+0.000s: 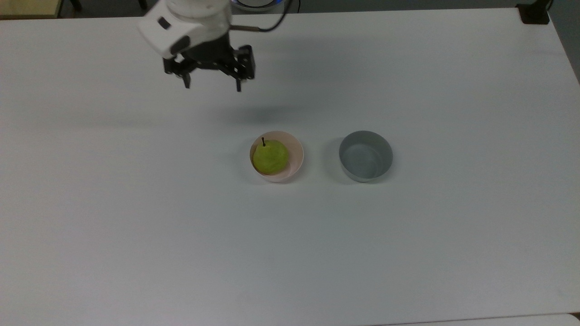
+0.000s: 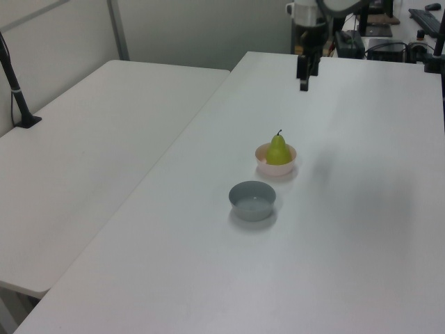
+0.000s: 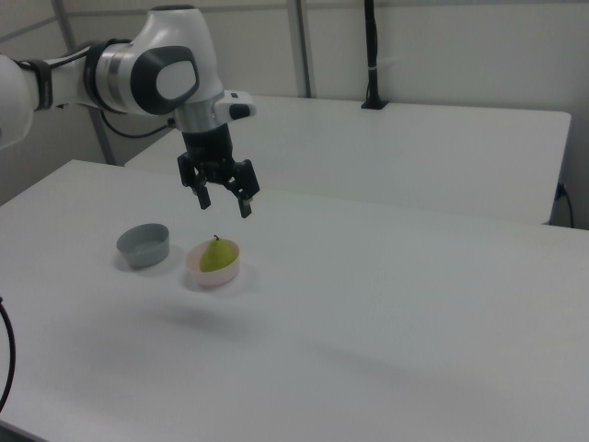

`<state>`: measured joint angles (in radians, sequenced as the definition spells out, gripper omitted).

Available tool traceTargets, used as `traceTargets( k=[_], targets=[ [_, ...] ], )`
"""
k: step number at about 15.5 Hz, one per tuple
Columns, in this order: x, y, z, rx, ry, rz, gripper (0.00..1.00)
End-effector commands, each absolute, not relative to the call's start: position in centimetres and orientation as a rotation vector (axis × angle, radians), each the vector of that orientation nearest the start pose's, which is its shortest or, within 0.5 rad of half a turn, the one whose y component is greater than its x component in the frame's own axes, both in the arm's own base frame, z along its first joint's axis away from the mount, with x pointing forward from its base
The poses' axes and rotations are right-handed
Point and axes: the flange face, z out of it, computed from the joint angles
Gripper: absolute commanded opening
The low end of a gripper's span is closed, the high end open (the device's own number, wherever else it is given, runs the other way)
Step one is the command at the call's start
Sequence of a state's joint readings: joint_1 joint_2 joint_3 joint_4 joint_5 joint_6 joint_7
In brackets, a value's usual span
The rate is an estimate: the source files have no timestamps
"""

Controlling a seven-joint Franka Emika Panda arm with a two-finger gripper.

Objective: Place the pear in the bowl

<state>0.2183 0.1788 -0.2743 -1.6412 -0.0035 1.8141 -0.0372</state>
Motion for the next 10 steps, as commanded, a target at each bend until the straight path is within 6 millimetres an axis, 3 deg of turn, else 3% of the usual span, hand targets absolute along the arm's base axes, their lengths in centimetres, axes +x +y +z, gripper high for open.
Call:
traceTargets(
  k=[1,4,10],
  targets=[
    [57.9,-5.2,53.8,-3.159,0.017,0.022,1.00],
    [56.8,-6.7,54.8,-3.163,0.053,0.032,1.00],
    [57.0,-7.0,54.8,-3.166,0.079,0.037,1.00]
  ],
)
